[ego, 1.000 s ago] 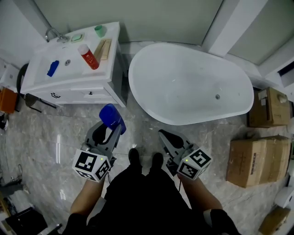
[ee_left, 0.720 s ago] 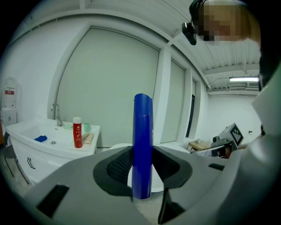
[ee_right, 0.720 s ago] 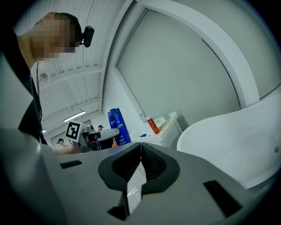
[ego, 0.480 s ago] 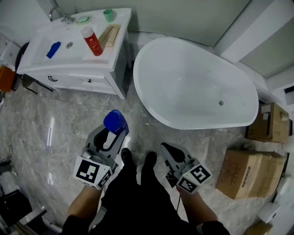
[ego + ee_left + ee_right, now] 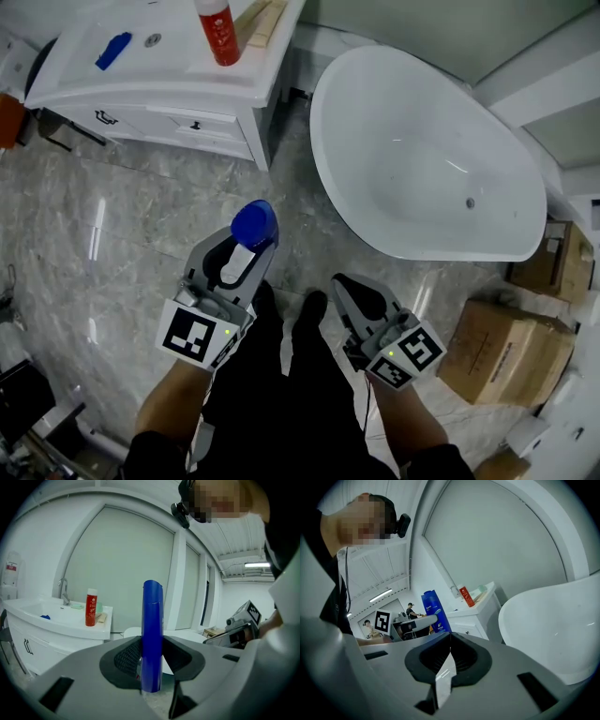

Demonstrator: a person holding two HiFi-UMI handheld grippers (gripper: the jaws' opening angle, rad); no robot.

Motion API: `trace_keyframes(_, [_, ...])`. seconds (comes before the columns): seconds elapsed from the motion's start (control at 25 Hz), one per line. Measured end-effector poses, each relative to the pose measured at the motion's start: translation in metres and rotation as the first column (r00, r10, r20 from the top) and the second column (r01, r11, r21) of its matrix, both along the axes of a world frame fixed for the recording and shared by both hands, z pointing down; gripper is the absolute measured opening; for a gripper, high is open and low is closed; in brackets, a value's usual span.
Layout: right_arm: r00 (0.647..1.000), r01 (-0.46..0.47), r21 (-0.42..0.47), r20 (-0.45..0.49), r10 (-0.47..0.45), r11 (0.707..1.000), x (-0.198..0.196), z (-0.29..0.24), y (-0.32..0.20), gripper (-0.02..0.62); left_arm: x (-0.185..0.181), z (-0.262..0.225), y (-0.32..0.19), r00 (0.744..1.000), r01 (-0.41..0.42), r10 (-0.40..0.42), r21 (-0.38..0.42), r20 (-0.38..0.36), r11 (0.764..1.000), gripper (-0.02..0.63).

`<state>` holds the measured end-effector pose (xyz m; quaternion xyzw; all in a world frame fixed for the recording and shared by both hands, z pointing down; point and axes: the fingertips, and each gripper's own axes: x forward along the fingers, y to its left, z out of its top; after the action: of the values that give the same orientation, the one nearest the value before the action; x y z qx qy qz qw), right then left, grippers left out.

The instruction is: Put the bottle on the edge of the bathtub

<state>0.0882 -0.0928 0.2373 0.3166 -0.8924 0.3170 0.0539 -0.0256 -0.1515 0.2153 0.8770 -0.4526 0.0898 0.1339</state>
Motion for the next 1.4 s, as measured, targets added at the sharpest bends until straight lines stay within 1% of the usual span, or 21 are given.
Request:
trace_keyframes(0.2, [1.0,0.019,0.043,-0.004,-0.019,0.999,-0.026,0.007,-0.017,0.028,-0.011,0.019,-0.003,1.0,-0.02,0.02,0.008,-0.01,1.0,0.153])
trace_keyframes(0.28, [1.0,0.03,0.05,0.001,-0.03,0.998,-0.034,0.004,-0.021,0.029,-0.009,0.022,-0.001,0.999,-0.031,0.031,0.007,-0.032,0.999,0.153])
trace_keyframes(0.36, [0.998,0.057,0.057,-0.007,-0.056,0.997,-0.041,0.001,-0.022,0.029,-0.005,0.024,0.003,0.998,-0.055,0.055,0.004,-0.031,0.998,0.153])
trace_keyframes(0.48, [0.996,0.082,0.073,-0.027,-0.08,0.994,-0.041,0.004,-0.027,0.029,0.0,0.03,0.001,0.997,-0.081,0.081,0.002,-0.006,0.997,0.153])
trace_keyframes(0.6, [0.997,0.075,0.069,-0.03,-0.073,0.995,-0.033,0.022,-0.031,0.029,0.0,0.041,-0.007,0.998,-0.06,0.06,0.008,-0.012,0.998,0.153])
trace_keyframes(0.72, [0.996,0.079,0.064,-0.055,-0.076,0.995,-0.027,0.055,-0.033,0.029,0.002,0.061,-0.013,0.999,-0.041,0.041,0.013,-0.01,0.999,0.153])
trace_keyframes(0.88, [0.991,0.095,0.084,-0.101,-0.086,0.992,-0.018,0.11,-0.037,0.029,0.012,0.109,-0.02,1.0,-0.027,0.027,0.019,-0.002,0.999,0.153])
trace_keyframes(1.04, [0.986,0.113,0.099,-0.134,-0.1,0.989,-0.008,0.17,-0.039,0.029,0.024,0.16,-0.026,1.0,-0.019,0.021,0.061,-0.021,0.998,0.153])
trace_keyframes(1.12, [0.984,0.12,0.095,-0.143,-0.106,0.988,-0.004,0.201,-0.041,0.029,0.028,0.191,-0.028,1.0,-0.014,0.014,0.032,-0.013,0.999,0.153])
trace_keyframes(1.2, [0.982,0.125,0.092,-0.151,-0.111,0.988,-0.002,0.231,-0.043,0.029,0.03,0.219,-0.031,1.0,-0.016,0.016,0.021,-0.013,1.0,0.153])
trace_keyframes(1.4, [0.975,0.163,0.13,-0.174,-0.139,0.978,-0.011,0.29,-0.054,0.029,0.027,0.285,-0.045,1.0,-0.014,0.014,0.043,-0.009,0.999,0.153])
